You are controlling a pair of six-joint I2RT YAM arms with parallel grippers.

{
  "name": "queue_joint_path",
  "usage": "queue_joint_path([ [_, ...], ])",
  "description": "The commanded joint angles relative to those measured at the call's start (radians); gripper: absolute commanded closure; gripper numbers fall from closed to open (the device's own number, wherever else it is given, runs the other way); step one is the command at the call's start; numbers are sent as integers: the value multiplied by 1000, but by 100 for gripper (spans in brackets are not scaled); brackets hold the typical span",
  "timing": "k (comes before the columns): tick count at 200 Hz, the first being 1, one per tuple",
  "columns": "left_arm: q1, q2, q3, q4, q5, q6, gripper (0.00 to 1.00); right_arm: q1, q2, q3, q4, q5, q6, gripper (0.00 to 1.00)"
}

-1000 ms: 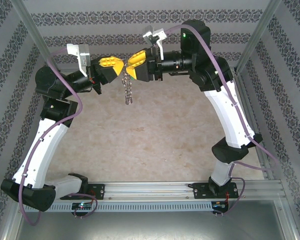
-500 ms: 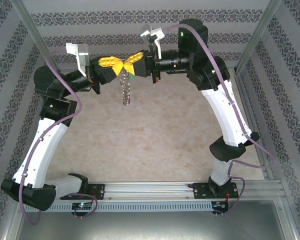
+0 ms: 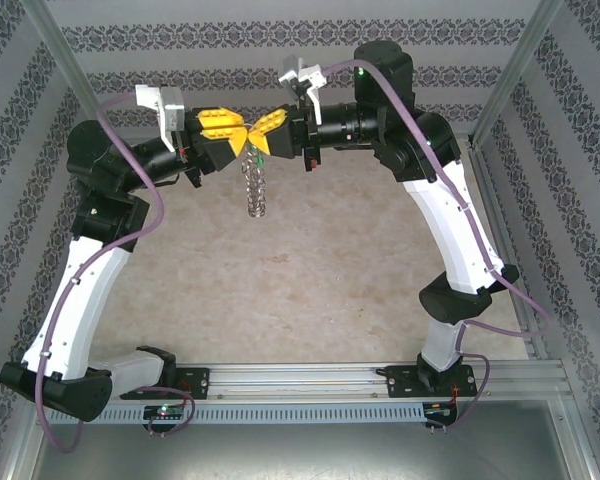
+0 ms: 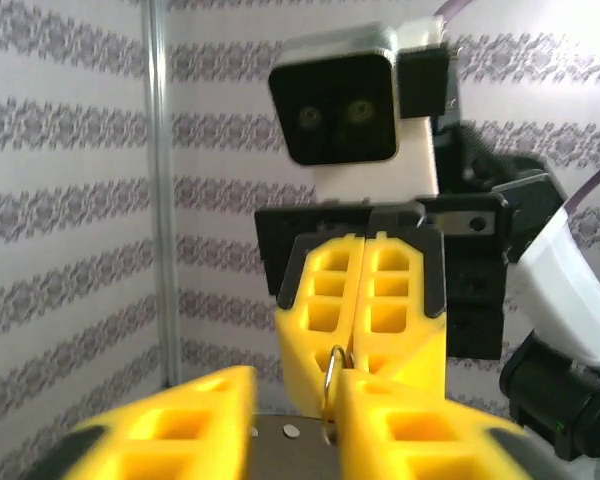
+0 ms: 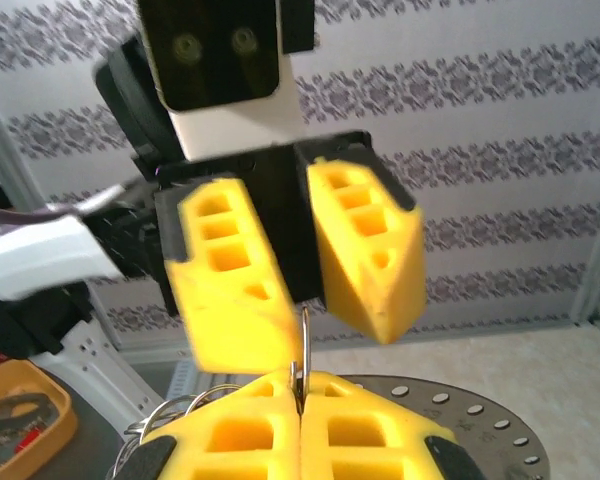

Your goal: Put the keys on the keyring

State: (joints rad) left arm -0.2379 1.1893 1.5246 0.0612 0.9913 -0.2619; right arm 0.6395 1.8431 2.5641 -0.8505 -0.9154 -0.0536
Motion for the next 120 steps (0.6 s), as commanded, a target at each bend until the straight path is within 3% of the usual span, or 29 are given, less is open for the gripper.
queue_joint_path([
  [1, 5, -36, 86, -405, -47, 327, 63, -4, -11, 32, -150, 118, -138, 100],
  [57, -23, 17, 295, -871, -142, 633, 60, -6, 14, 65, -392, 202, -342, 100],
  [120, -126, 77, 407, -1042, -210, 710, 60, 33, 8, 47, -428, 198, -397, 100],
])
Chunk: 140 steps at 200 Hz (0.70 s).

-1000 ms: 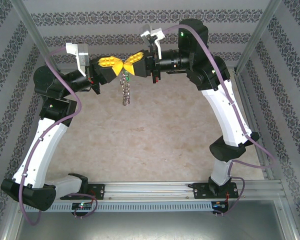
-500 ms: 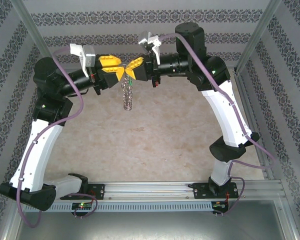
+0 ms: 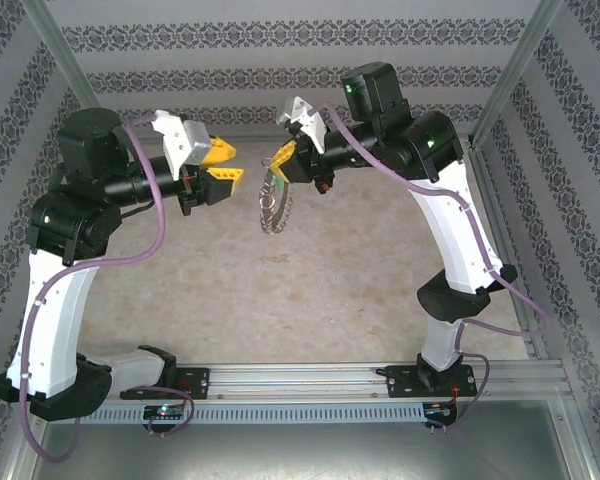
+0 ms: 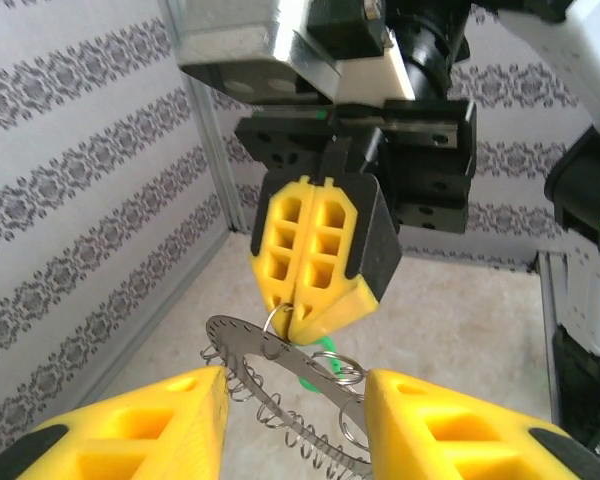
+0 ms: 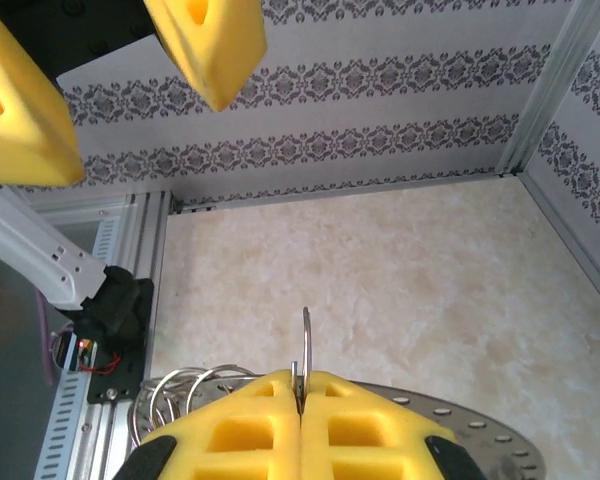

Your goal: Put the keys on the keyring

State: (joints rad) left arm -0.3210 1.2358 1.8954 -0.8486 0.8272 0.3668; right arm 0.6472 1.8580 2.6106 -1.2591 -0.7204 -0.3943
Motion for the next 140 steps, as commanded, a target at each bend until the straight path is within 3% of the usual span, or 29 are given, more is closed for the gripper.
queue_joint_path([
  [1, -44, 32, 39, -133, -48, 82, 60, 27, -6, 1, -21, 4, -57, 100],
  [63, -109, 73, 66, -171, -92, 106, 59, 82, -14, -18, -65, 70, -99, 100],
  [140, -129, 83, 68, -201, -113, 119, 70, 99, -16, -14, -76, 75, -110, 100],
])
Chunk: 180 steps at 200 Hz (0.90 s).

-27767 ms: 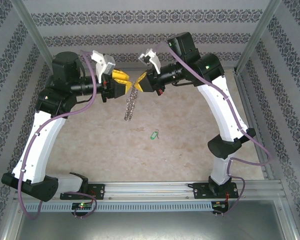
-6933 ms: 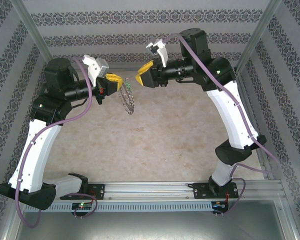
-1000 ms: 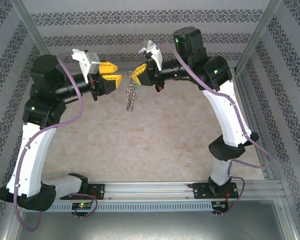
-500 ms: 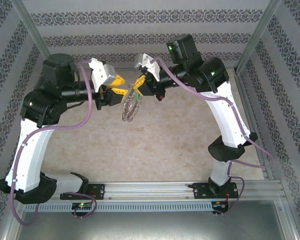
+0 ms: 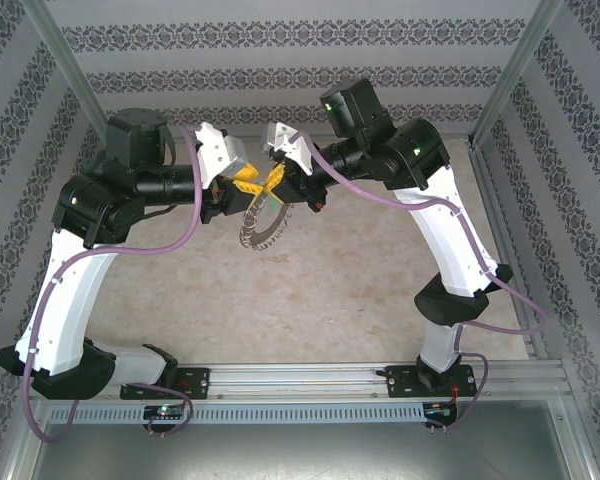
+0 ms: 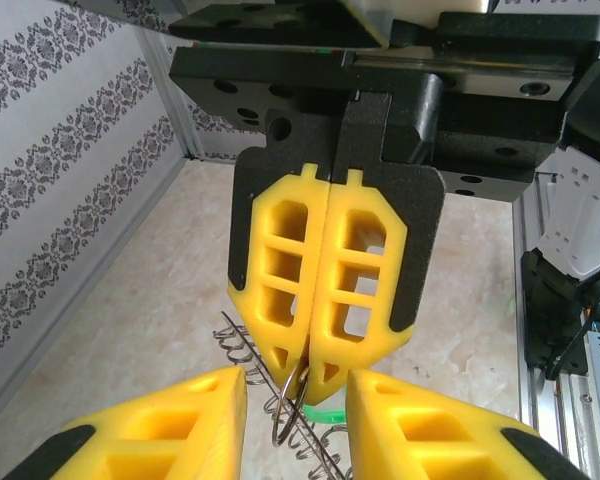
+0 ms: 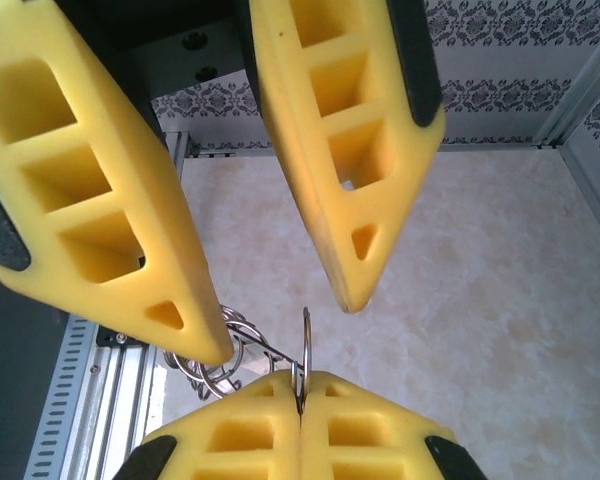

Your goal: Put the keys on the keyring

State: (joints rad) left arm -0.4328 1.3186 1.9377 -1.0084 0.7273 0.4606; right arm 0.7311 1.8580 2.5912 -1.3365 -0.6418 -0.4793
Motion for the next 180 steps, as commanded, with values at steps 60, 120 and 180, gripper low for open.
queue_joint_path([
  [60, -35, 17, 35, -47, -17, 29, 71, 24, -19, 5, 0, -15, -28, 100],
  [120, -51, 27, 33, -68, -39, 49, 79, 30, -31, -4, 0, -9, -33, 100],
  [180, -61, 40, 37, -65, -36, 50, 100, 30, -33, -3, 0, -4, -39, 100],
])
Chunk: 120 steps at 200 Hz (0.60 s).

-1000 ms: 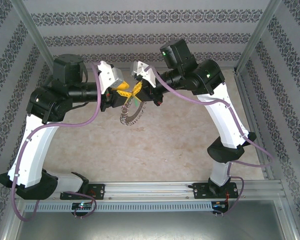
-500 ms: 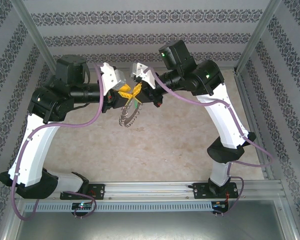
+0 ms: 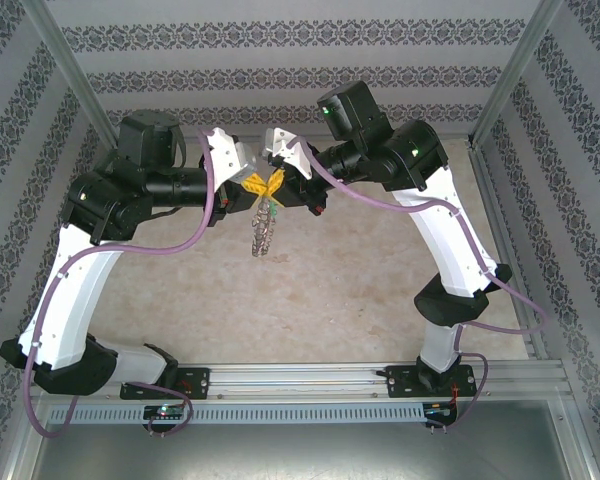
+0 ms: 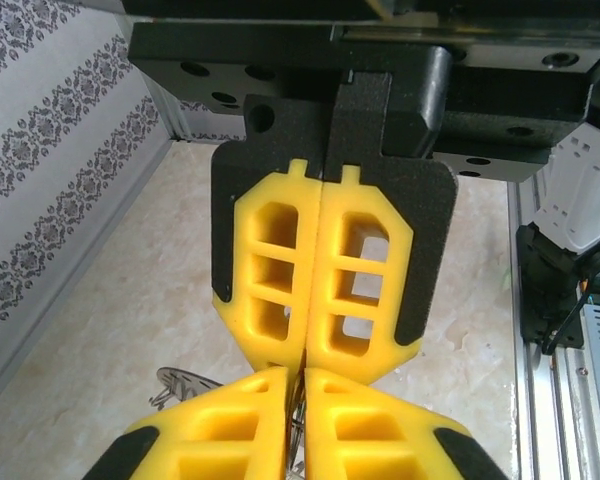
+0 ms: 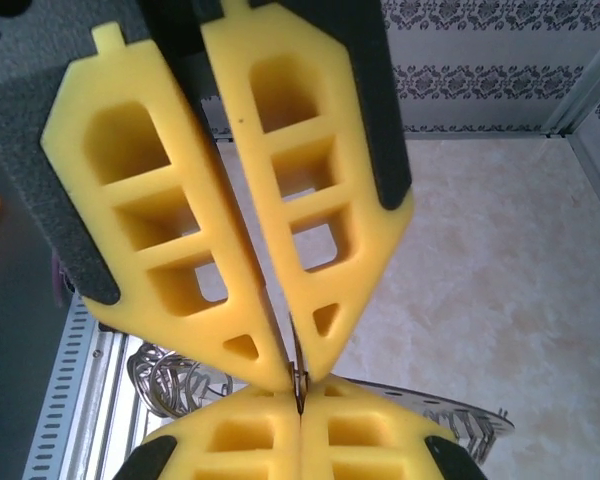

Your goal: Put the keys on the keyring

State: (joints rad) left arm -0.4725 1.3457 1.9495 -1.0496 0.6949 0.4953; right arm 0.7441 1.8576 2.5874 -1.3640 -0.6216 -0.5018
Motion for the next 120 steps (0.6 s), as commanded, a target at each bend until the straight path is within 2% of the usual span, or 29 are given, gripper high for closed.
queue_joint_path([
  [1, -21, 13, 26, -23, -3, 16, 100, 16, -32, 1, 27, -24, -17, 100],
  [26, -20, 13, 42, -10, 5, 0, 100, 17, -38, -11, 40, -1, -5, 100],
  [46, -13, 12, 46, 16, 31, -30, 100, 17, -62, -57, 74, 15, 9, 82],
  [72, 2, 0, 41, 35, 45, -56, 100, 12, -94, -113, 106, 23, 30, 67],
  [101, 25, -22, 21, 73, 67, -82, 100, -2, -130, -177, 145, 11, 63, 65],
  [120, 40, -30, 13, 98, 83, -98, 100, -23, -160, -222, 199, -29, 98, 67],
])
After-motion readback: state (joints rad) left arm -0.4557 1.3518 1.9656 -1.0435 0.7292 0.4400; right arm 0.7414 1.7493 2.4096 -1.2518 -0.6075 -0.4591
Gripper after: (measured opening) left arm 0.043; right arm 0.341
